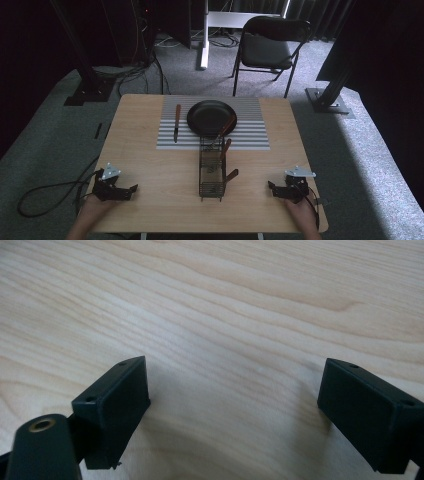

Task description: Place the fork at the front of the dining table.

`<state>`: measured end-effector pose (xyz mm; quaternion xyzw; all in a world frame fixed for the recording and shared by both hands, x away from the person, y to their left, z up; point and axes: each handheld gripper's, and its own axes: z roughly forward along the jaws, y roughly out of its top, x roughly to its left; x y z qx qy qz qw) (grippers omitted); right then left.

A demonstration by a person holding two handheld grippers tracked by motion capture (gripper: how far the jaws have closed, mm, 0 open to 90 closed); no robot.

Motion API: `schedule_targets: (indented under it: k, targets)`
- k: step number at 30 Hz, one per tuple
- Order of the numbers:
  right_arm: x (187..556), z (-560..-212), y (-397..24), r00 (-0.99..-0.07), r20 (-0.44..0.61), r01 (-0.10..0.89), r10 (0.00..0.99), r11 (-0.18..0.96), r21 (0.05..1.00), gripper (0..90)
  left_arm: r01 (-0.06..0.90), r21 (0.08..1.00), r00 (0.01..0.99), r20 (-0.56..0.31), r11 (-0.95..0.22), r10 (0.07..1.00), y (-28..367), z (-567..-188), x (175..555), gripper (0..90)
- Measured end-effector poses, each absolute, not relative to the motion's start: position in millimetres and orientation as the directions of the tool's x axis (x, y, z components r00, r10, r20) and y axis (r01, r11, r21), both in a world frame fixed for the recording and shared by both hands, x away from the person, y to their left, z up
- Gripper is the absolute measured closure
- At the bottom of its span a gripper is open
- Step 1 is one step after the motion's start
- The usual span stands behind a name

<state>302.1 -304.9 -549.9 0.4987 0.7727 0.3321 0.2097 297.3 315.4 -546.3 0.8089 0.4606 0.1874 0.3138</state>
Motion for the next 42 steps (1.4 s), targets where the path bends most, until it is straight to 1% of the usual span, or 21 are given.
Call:
schedule_targets:
  k: [23, 32, 36, 42]
  targets:
    - [300, -548, -306, -0.423, 0.008, 0.639, 0.906, 0.293, 0.711, 12.7, 0.624, 0.681, 0.511, 0.014, -0.382, 0.859, 316, -546, 296, 0.0]
    - [301, -544, -300, -0.438, 0.006, 0.658, 0.899, 0.316, 0.683, 16.4, 0.625, 0.681, 0.511, 0.014, -0.383, 0.859, 316, -546, 296, 0.0]
    - [304, -540, -299, -0.442, 0.068, 0.674, 0.894, 0.281, 0.684, 17.8, 0.624, 0.682, 0.511, 0.014, -0.382, 0.86, 316, -546, 296, 0.0]
    - [307, -527, -292, -0.461, 0.081, 0.656, 0.884, 0.277, 0.702, 18.0, 0.625, 0.68, 0.511, 0.014, -0.383, 0.859, 316, -546, 296, 0.0]
